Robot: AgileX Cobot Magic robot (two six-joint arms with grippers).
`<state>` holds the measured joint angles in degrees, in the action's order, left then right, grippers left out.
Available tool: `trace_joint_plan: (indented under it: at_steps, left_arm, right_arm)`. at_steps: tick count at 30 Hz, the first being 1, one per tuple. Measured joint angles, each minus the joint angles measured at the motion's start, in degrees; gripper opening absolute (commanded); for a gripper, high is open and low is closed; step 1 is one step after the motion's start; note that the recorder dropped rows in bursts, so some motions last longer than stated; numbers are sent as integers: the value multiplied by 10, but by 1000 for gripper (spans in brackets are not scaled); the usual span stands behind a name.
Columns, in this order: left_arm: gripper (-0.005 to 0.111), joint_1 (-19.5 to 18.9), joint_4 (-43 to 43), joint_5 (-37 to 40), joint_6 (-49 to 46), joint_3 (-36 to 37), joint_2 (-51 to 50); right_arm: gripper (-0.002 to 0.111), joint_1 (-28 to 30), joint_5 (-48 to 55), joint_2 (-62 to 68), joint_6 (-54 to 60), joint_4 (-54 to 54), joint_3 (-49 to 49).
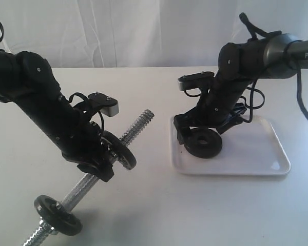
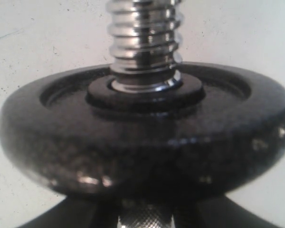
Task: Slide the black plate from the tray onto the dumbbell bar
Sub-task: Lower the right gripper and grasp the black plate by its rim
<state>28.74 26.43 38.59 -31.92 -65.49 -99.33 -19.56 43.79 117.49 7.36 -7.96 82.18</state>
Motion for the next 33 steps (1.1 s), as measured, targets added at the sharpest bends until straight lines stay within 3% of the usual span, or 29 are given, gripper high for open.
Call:
trace_joint_plan:
  at_steps: [10, 33]
  left_arm:
    - [0, 0, 1, -1, 0, 1, 0]
    - [0, 0, 1, -1, 0, 1, 0]
  right_arm:
    - [105, -16, -4, 26, -64, 80, 2]
    - [104, -16, 2, 45, -74, 80, 12]
